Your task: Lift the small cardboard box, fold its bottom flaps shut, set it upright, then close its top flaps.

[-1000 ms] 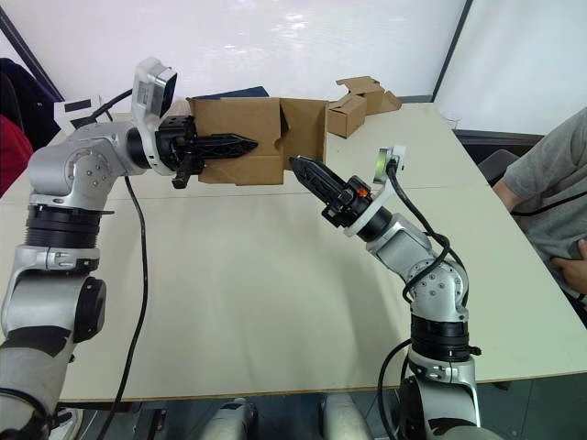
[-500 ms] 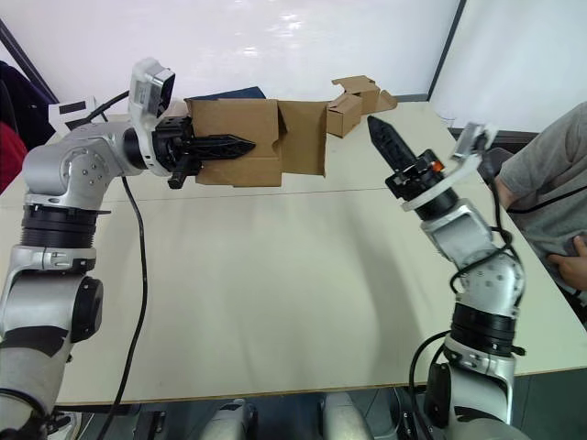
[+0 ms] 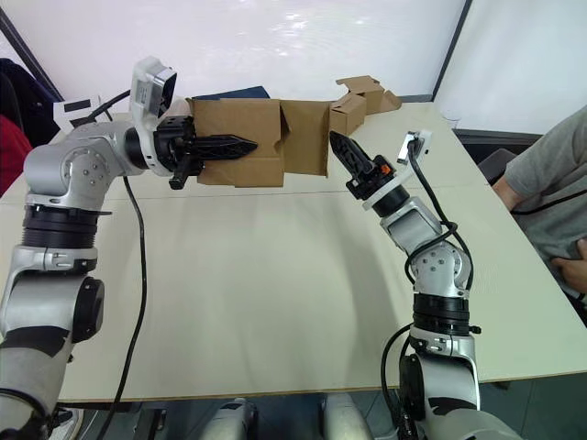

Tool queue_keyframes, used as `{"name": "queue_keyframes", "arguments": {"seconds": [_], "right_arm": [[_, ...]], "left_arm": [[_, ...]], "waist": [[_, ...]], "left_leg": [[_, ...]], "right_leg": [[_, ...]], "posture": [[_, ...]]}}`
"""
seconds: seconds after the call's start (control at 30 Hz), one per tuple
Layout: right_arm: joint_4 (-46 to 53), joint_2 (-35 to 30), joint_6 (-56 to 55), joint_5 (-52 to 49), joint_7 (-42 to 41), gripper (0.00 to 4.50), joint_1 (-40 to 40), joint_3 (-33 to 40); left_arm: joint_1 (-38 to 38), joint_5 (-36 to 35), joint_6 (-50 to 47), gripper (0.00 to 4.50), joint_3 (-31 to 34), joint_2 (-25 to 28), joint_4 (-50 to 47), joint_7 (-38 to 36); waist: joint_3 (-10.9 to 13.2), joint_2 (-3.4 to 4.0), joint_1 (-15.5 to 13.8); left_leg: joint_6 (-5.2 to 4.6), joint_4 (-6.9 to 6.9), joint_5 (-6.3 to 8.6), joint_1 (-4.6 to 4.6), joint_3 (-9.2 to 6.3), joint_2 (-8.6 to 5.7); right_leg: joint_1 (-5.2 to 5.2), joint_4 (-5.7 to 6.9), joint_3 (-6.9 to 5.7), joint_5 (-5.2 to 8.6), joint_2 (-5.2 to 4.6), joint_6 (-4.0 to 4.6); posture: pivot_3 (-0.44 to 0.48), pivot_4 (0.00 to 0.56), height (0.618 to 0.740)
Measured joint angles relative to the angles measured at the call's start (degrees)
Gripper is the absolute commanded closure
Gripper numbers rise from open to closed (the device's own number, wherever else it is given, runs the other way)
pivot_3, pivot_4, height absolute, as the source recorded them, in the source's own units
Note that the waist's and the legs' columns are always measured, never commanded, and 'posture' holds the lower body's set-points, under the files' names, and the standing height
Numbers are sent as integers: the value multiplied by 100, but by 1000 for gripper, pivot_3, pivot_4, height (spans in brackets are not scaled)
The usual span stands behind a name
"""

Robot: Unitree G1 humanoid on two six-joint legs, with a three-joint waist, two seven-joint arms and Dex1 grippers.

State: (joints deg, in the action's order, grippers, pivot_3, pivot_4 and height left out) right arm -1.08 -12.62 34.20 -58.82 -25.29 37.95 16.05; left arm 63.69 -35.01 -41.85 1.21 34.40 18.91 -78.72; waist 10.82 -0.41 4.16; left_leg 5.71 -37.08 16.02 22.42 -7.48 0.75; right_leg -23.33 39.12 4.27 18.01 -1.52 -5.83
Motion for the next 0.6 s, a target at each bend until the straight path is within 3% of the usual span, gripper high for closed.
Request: {"name": "queue_keyframes", "arguments": {"seconds": [0.6], "right_arm": [[706,253,612,-781,-293,3276,-374,-160]], "left_arm": [[0,18,18,4500,-3,-10,5,8]], "waist": [[0,0,1]], "left_leg": [[0,-1,0,0,0,0]], "right_leg": [[0,0,0,0,-1,0]], "posture": [[0,150,740]]}}
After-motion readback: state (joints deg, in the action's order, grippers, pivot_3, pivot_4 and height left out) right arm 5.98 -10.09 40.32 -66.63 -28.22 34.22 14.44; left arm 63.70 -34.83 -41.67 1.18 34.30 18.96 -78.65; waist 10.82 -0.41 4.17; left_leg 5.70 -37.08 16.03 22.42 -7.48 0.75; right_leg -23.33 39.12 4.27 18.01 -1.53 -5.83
